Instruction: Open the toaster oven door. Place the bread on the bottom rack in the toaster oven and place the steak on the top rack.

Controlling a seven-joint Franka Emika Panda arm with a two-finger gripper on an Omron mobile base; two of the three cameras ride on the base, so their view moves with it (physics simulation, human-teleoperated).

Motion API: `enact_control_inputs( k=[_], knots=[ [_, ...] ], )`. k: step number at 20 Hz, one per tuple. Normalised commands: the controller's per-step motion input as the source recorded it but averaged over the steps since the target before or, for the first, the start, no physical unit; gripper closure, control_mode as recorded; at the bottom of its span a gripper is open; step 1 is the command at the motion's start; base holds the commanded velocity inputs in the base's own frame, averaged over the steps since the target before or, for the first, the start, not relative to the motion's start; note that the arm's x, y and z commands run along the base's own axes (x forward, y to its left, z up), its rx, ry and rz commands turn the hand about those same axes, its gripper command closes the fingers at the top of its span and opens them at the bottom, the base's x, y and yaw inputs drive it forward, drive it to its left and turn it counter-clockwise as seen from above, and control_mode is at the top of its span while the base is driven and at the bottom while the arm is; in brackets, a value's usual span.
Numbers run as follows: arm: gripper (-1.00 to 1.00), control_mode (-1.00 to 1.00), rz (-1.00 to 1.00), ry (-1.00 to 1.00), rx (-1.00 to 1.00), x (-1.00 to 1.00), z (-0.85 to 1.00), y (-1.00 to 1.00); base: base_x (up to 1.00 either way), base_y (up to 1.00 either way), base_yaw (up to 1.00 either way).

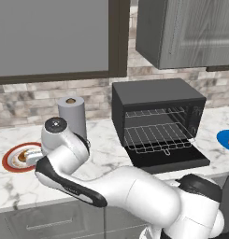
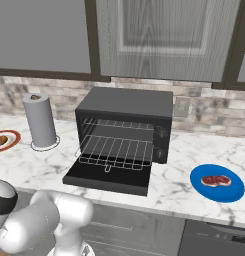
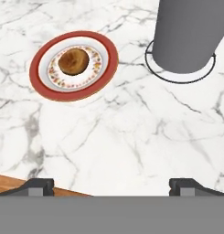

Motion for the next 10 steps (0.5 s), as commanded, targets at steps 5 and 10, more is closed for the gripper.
enact_control_inputs(
  k=[5, 10],
  knots=[
    [-1.00, -1.00, -0.01, 0.00, 0.00, 0.41, -0.07, 0.18, 0.00, 0.00, 0.00],
    [-1.00, -1.00, 0.00, 0.06, -0.01, 0.48, -0.17, 0.23, 0.00, 0.00, 0.00]
  ],
)
